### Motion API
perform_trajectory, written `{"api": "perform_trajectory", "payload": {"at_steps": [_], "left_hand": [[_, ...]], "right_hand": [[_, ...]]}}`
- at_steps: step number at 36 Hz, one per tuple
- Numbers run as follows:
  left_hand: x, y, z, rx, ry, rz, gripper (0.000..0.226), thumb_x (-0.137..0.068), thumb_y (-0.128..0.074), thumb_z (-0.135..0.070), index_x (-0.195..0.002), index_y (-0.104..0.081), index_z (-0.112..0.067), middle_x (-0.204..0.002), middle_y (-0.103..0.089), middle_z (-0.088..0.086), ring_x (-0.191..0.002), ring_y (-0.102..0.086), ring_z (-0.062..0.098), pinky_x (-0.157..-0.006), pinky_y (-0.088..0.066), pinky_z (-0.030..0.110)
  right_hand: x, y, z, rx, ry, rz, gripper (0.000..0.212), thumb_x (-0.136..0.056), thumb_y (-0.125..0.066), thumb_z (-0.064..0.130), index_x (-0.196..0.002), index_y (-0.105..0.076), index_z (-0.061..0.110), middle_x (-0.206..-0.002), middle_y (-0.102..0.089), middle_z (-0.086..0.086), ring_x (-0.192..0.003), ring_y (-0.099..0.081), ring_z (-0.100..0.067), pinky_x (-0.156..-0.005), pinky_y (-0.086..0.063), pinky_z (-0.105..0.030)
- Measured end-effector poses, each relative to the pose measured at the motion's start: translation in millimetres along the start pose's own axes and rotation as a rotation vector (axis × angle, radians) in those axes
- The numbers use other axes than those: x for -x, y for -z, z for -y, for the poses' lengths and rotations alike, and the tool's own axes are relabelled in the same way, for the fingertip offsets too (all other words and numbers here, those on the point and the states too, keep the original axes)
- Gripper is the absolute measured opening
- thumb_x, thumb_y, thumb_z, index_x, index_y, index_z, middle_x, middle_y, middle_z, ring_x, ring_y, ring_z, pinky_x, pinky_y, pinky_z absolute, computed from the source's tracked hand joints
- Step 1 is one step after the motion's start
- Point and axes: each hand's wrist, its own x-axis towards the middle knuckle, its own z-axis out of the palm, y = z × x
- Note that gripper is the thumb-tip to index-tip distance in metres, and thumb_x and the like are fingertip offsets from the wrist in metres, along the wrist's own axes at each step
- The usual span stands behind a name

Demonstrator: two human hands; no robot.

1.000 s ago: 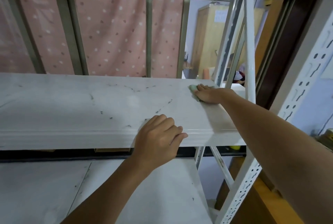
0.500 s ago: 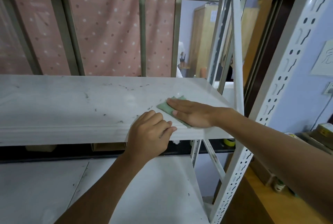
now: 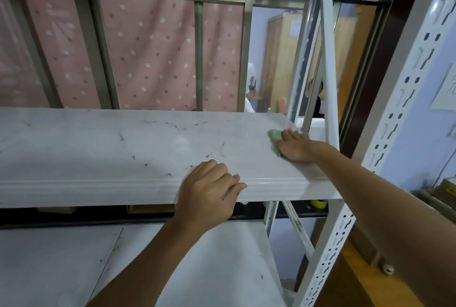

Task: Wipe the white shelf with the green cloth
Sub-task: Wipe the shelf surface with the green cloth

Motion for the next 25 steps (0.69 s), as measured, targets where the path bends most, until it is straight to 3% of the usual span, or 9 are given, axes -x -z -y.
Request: {"api": "perform_trajectory", "payload": {"at_steps": [10, 13, 16, 20, 23, 25], "left_hand": [[0.8, -2.9, 3.6, 0.002, 0.024, 0.017, 0.019, -0.092, -0.075, -0.022, -0.078, -0.076, -0.01, -0.065, -0.057, -0.001, -0.062, -0.045, 0.021, -0.067, -0.032, 0.022], [1.1, -2.7, 2.4, 0.005, 0.029, 0.031, 0.018, -0.093, -0.074, -0.023, -0.079, -0.077, -0.011, -0.065, -0.056, -0.002, -0.062, -0.045, 0.02, -0.064, -0.036, 0.025], [2.2, -0.9, 1.8, 0.005, 0.032, 0.043, 0.019, -0.093, -0.074, -0.024, -0.081, -0.078, -0.01, -0.065, -0.056, -0.002, -0.062, -0.046, 0.02, -0.062, -0.039, 0.027], [2.4, -0.1, 0.4, -0.011, 0.053, 0.059, 0.018, -0.092, -0.075, -0.025, -0.082, -0.079, -0.011, -0.066, -0.059, -0.002, -0.065, -0.046, 0.018, -0.068, -0.034, 0.022], [2.9, 0.7, -0.8, -0.028, 0.052, 0.065, 0.017, -0.091, -0.076, -0.025, -0.081, -0.079, -0.011, -0.066, -0.059, -0.001, -0.065, -0.047, 0.019, -0.065, -0.037, 0.024], [3.0, 0.5, 0.0, -0.024, 0.057, 0.066, 0.016, -0.09, -0.078, -0.024, -0.08, -0.079, -0.01, -0.065, -0.059, -0.001, -0.063, -0.049, 0.02, -0.063, -0.038, 0.026]], "right_hand": [[-75.9, 25.3, 27.4, 0.06, 0.022, 0.035, 0.07, -0.1, -0.004, 0.055, -0.157, -0.003, 0.014, -0.164, 0.0, -0.007, -0.151, -0.003, -0.026, -0.121, -0.001, -0.046], [-91.1, 30.5, 42.0, 0.055, 0.05, 0.059, 0.07, -0.1, -0.004, 0.057, -0.157, -0.008, 0.016, -0.165, -0.003, -0.003, -0.15, -0.008, -0.024, -0.119, -0.004, -0.051], [-95.8, 32.3, 58.2, 0.062, 0.133, 0.049, 0.07, -0.1, -0.003, 0.057, -0.156, -0.012, 0.017, -0.164, -0.009, -0.004, -0.15, -0.011, -0.026, -0.119, -0.007, -0.051], [-92.7, 29.0, 71.1, 0.04, 0.328, 0.037, 0.069, -0.1, -0.007, 0.057, -0.154, -0.018, 0.016, -0.162, -0.017, -0.005, -0.148, -0.016, -0.027, -0.119, -0.007, -0.041], [-87.5, 22.2, 74.1, 0.011, 0.441, 0.065, 0.079, -0.09, -0.009, 0.074, -0.157, -0.009, 0.031, -0.163, -0.006, 0.01, -0.151, -0.004, -0.017, -0.121, 0.001, -0.042], [-83.5, 14.4, 78.1, -0.004, 0.498, 0.097, 0.07, -0.094, -0.014, 0.069, -0.156, -0.005, 0.037, -0.163, -0.002, 0.013, -0.15, 0.001, -0.013, -0.121, 0.002, -0.041]]}}
